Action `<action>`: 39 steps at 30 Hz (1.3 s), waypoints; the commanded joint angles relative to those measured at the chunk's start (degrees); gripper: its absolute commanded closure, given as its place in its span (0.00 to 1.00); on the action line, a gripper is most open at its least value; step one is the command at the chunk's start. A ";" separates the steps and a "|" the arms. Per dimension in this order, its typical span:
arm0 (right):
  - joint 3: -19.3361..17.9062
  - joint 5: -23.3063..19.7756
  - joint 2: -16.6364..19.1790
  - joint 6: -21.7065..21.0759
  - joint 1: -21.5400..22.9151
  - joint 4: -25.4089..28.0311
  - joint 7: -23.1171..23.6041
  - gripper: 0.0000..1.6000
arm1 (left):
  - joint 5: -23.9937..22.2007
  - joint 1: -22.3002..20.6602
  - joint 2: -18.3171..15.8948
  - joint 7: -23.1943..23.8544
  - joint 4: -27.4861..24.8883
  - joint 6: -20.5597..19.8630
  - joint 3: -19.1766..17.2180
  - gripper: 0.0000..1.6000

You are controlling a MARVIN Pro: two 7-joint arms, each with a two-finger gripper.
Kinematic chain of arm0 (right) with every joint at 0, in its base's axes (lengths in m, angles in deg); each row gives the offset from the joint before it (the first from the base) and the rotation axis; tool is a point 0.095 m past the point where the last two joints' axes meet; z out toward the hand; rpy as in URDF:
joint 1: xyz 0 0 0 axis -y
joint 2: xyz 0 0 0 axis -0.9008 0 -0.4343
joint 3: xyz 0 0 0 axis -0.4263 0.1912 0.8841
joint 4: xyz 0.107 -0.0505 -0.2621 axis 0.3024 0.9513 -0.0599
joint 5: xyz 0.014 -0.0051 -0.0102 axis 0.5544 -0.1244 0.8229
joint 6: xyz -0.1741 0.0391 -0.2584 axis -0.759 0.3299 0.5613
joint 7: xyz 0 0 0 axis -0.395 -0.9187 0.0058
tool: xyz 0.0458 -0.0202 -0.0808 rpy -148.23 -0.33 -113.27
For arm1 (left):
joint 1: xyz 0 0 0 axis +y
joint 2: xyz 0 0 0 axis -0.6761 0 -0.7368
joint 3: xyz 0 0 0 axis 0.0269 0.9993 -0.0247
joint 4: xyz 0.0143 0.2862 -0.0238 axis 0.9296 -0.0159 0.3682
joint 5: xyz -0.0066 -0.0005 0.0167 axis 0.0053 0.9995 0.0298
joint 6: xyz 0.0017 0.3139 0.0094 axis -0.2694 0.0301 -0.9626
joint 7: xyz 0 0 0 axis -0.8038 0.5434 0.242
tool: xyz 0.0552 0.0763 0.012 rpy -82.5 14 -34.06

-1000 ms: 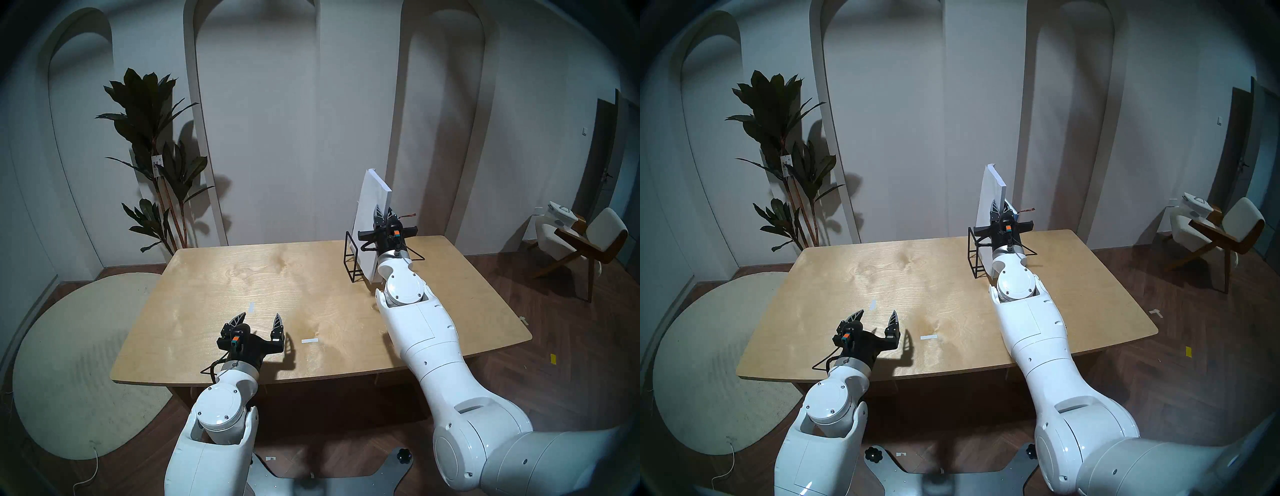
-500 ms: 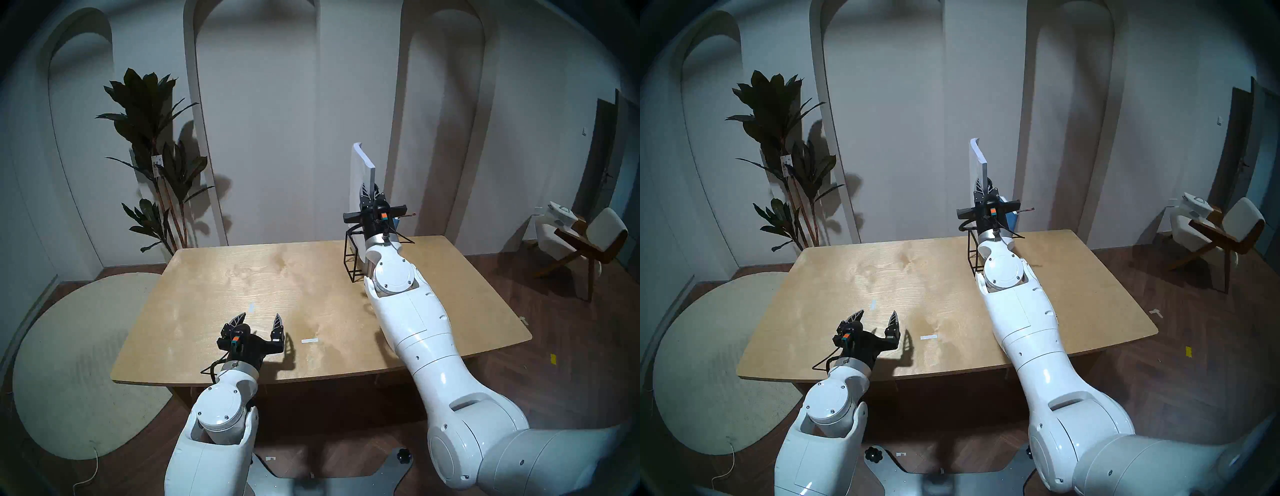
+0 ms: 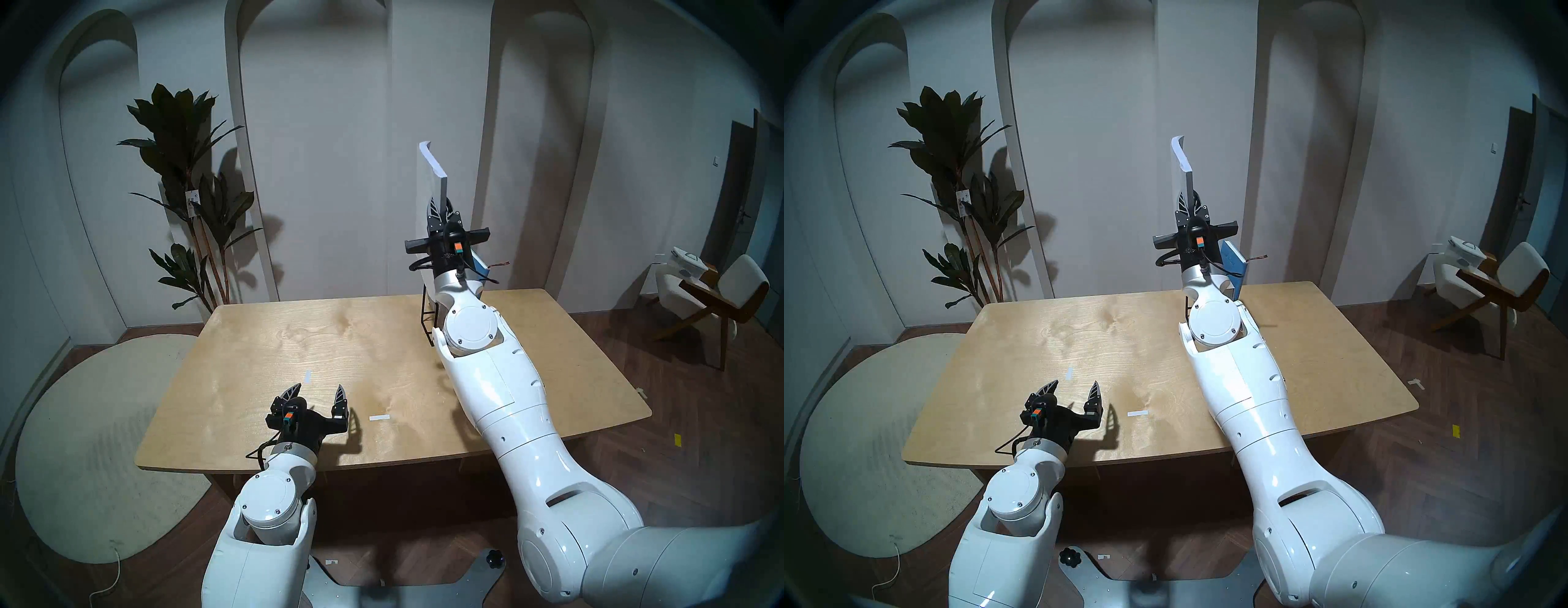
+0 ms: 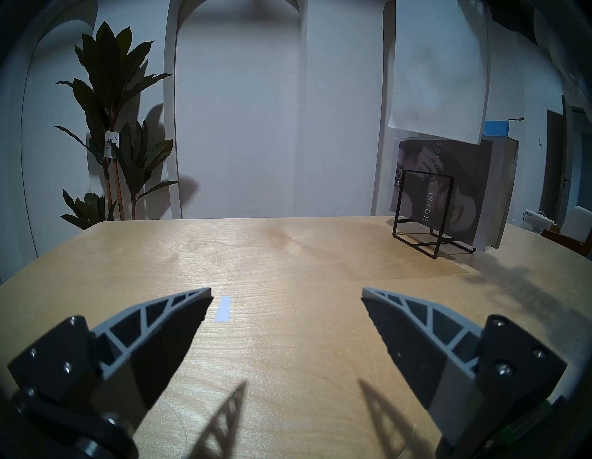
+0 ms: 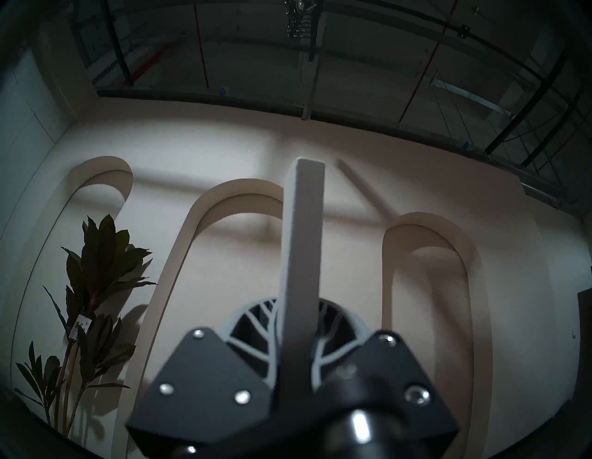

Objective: Stack the books into one stack

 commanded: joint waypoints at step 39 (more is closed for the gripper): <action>17.85 15.21 2.98 -11.16 1.96 -12.49 16.48 1.00 | -0.01 -0.34 0.07 -0.14 -1.36 0.20 -0.11 0.00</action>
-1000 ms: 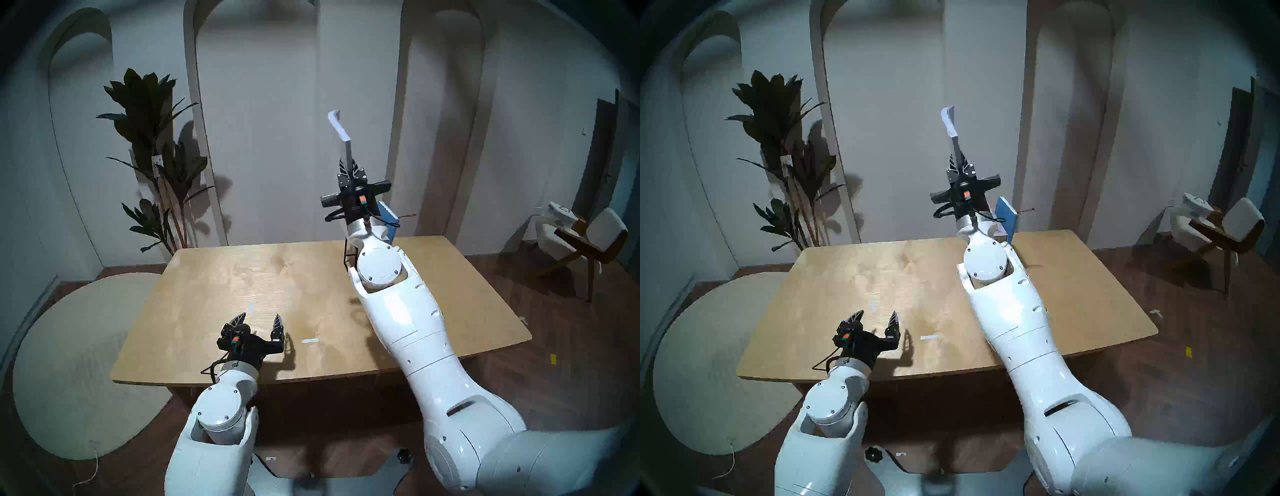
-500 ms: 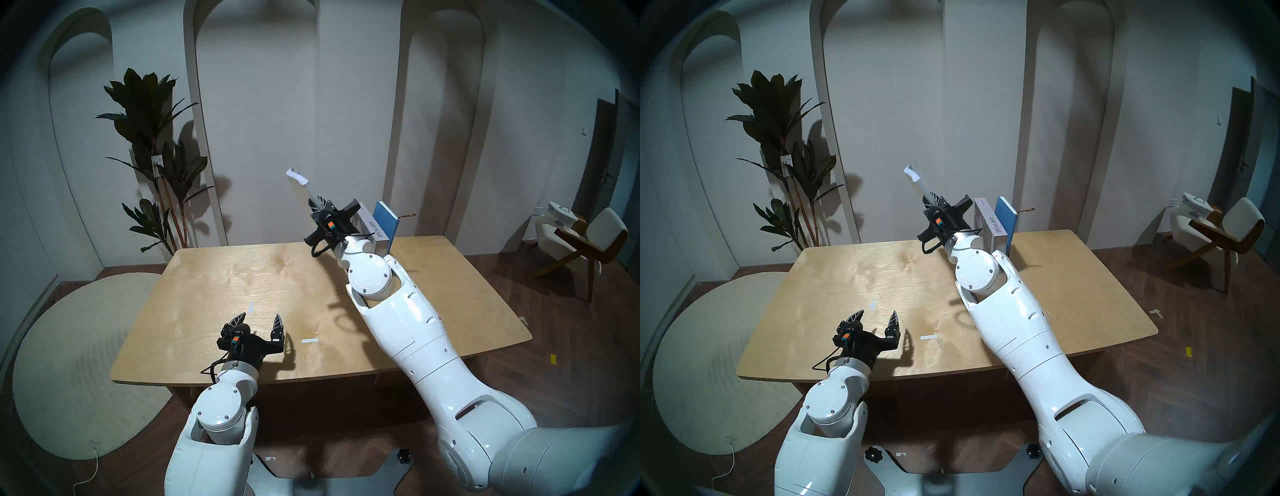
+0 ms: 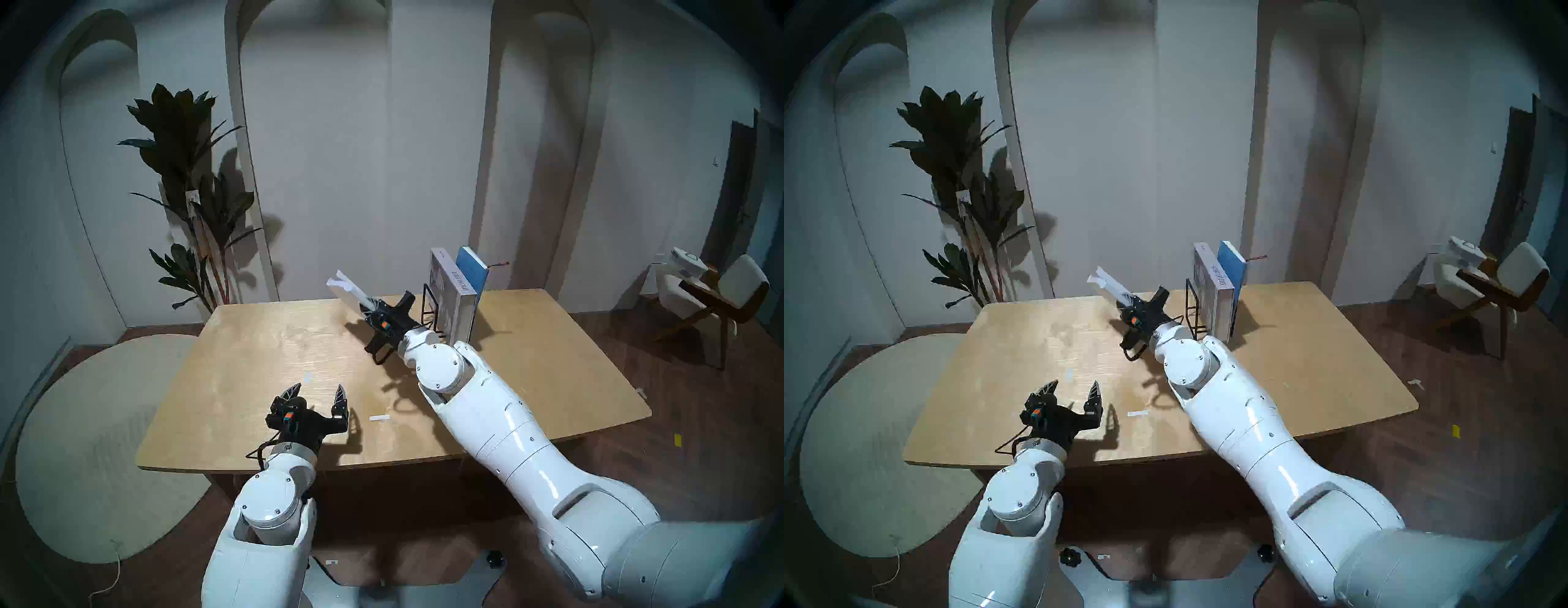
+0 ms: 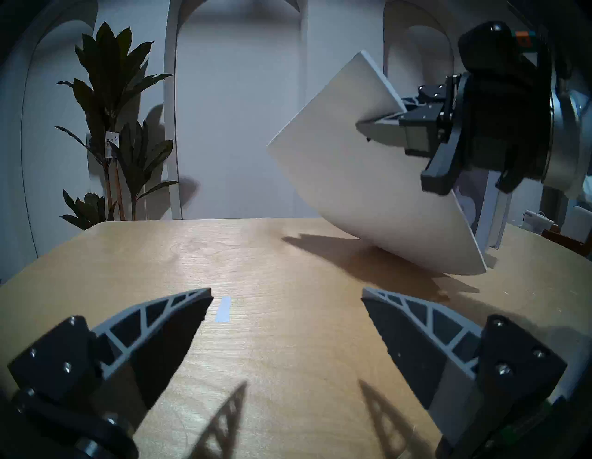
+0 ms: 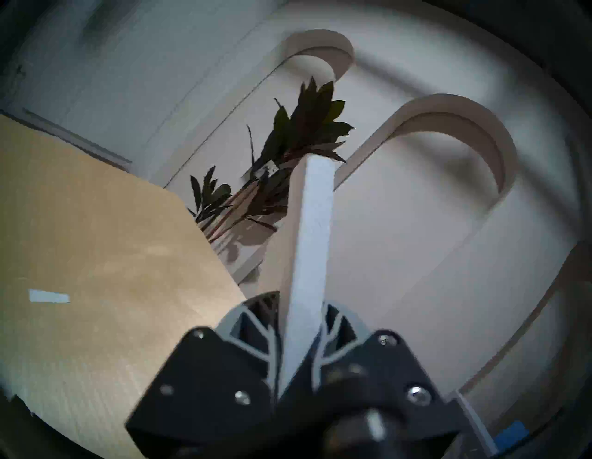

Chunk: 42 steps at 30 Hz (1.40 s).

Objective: Stack the books into one stack

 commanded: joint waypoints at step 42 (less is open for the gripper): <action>1.77 3.39 -10.02 3.74 9.43 -23.24 -9.55 1.00 | -0.01 -0.38 0.05 -0.12 -1.24 0.23 -0.11 0.00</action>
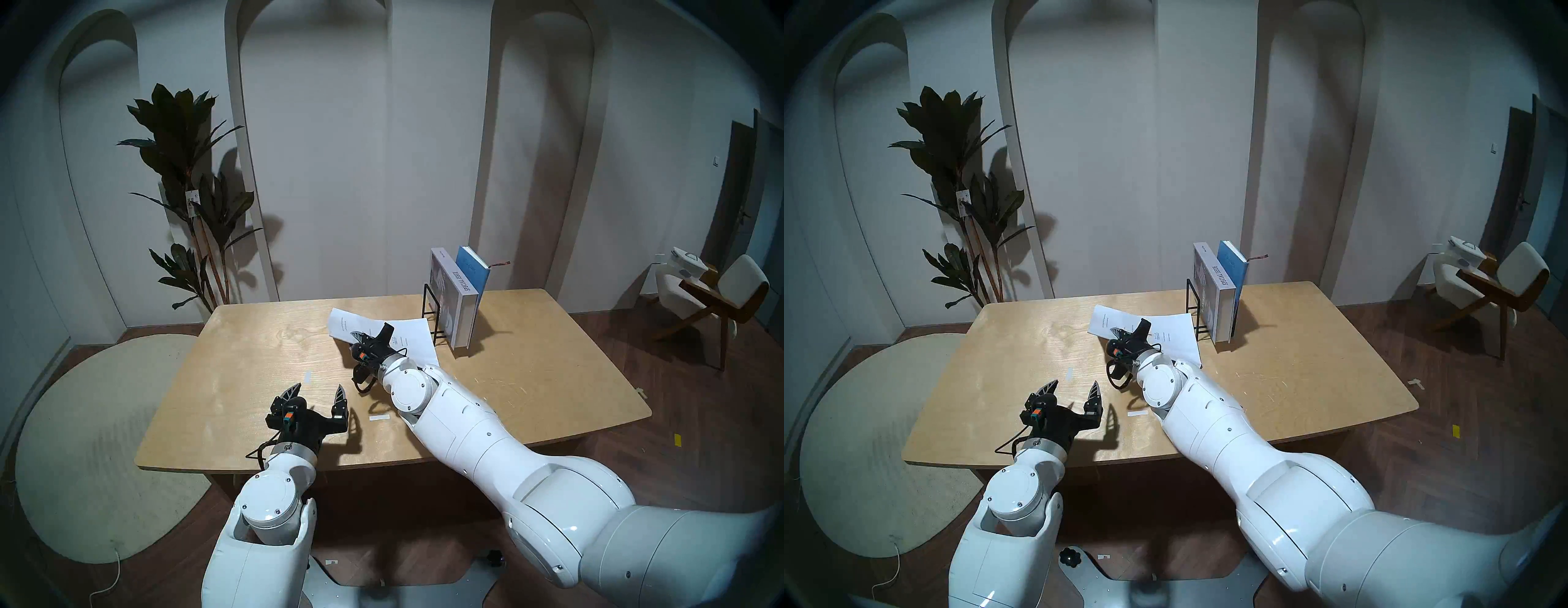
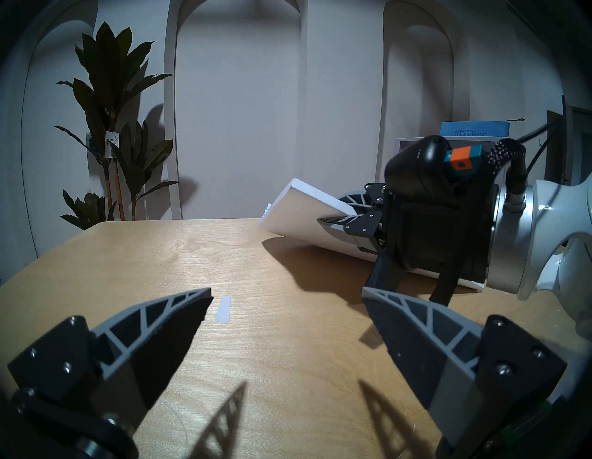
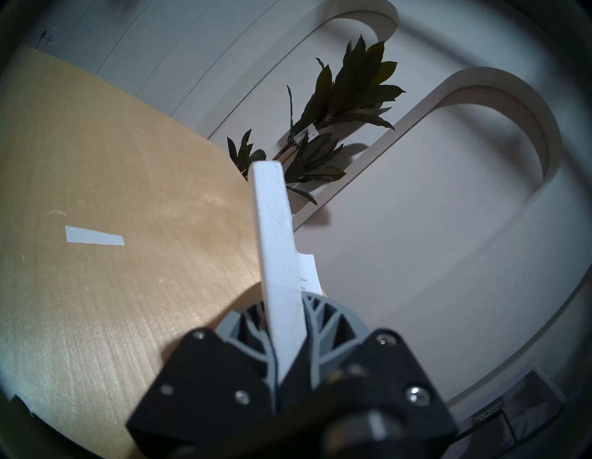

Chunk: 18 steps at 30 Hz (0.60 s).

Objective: Stack the books into one stack

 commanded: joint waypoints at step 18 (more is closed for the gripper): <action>-5.35 -6.68 -4.99 -15.71 1.11 2.72 11.29 0.00 | -0.02 -0.42 0.04 -0.10 -1.15 0.26 -0.10 0.00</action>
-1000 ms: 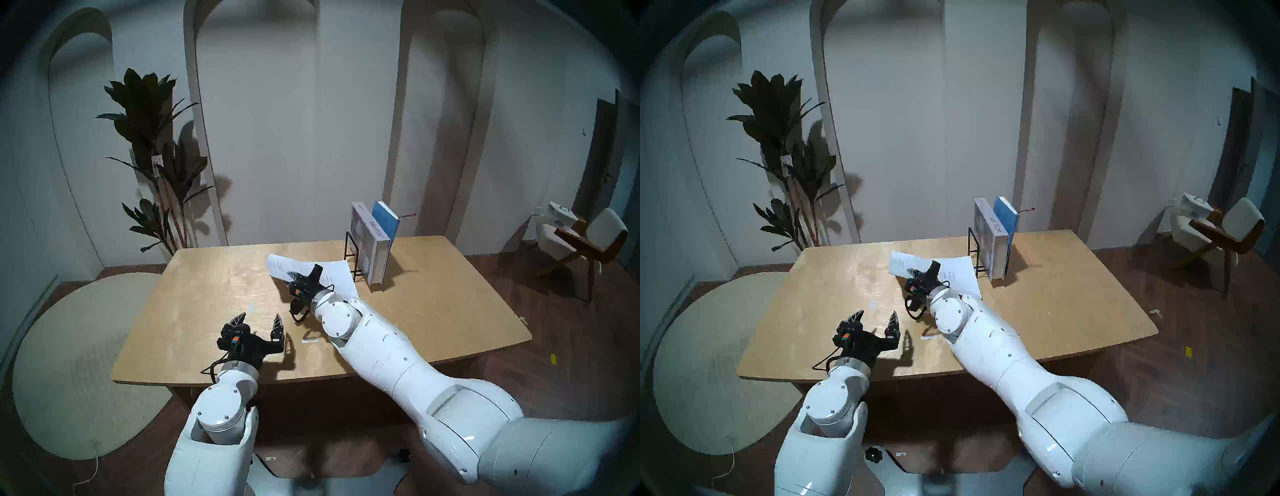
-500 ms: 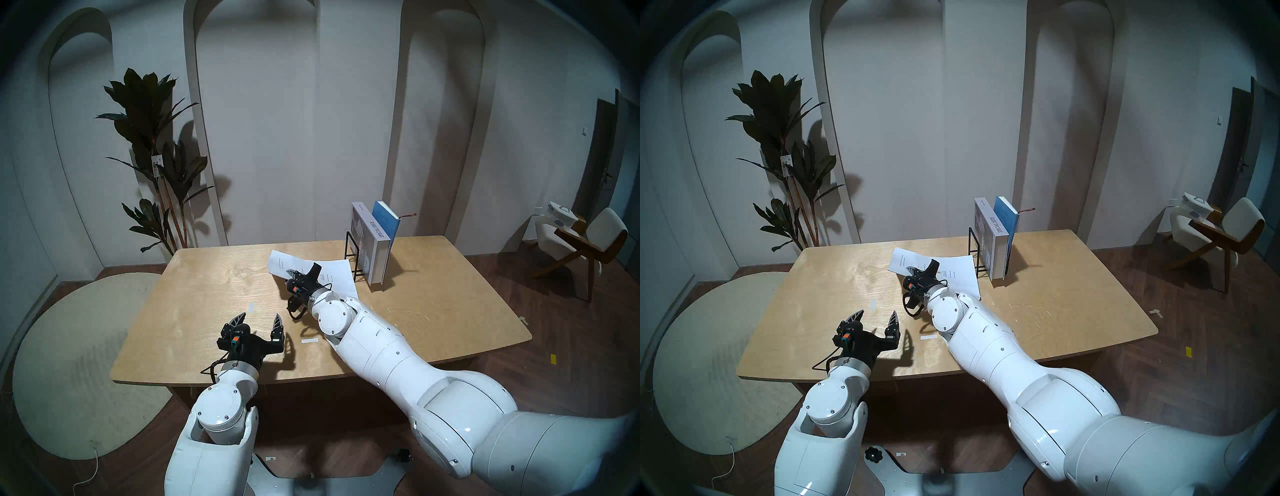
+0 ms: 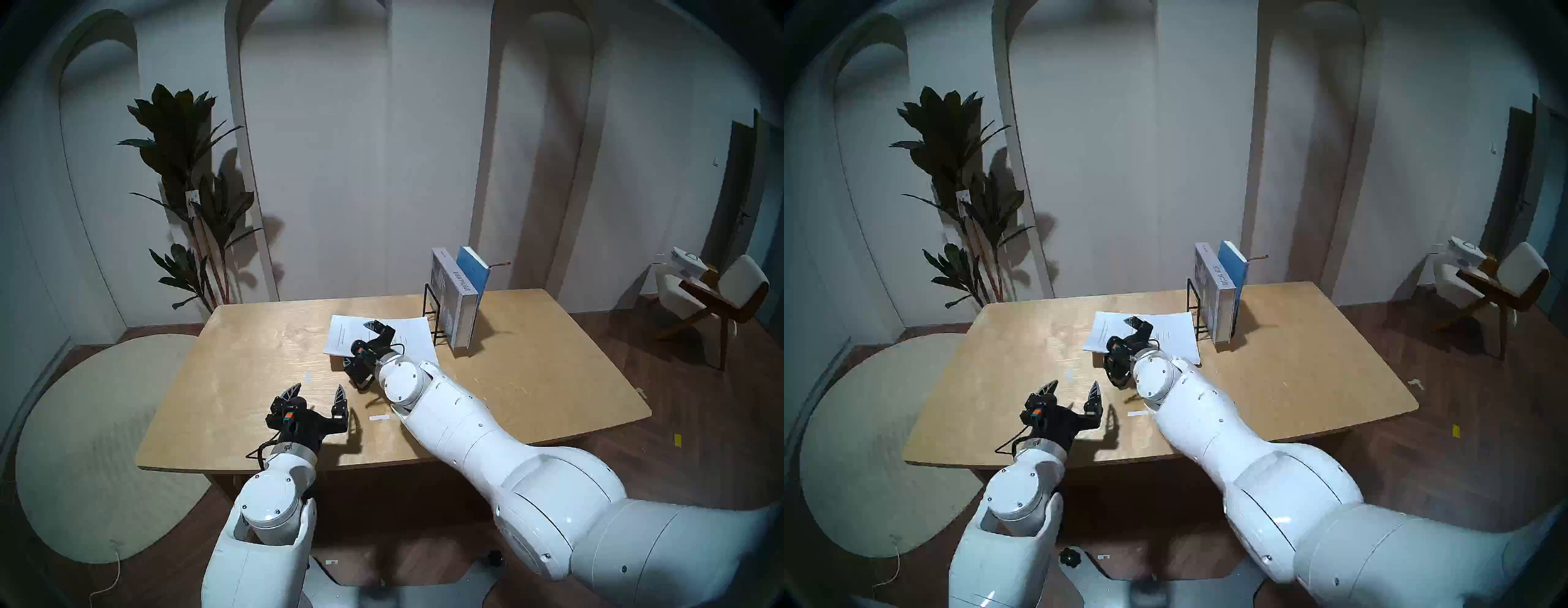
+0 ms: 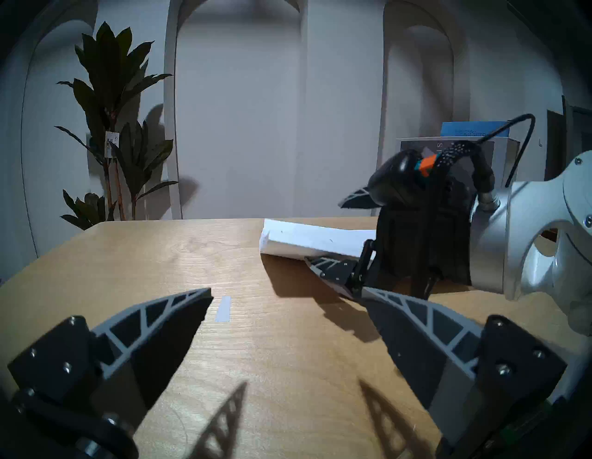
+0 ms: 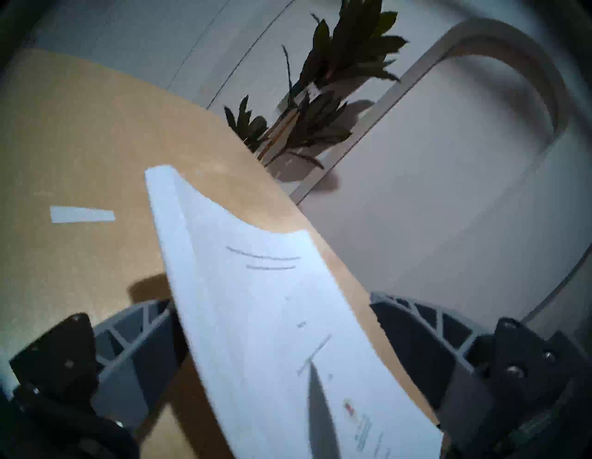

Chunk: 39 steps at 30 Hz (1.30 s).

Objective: Stack the books into one stack

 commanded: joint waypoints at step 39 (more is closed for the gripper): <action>-14.91 -16.35 -1.53 -19.10 -9.48 31.69 12.07 0.00 | -0.02 -0.41 0.05 -0.11 -1.18 0.26 -0.10 0.00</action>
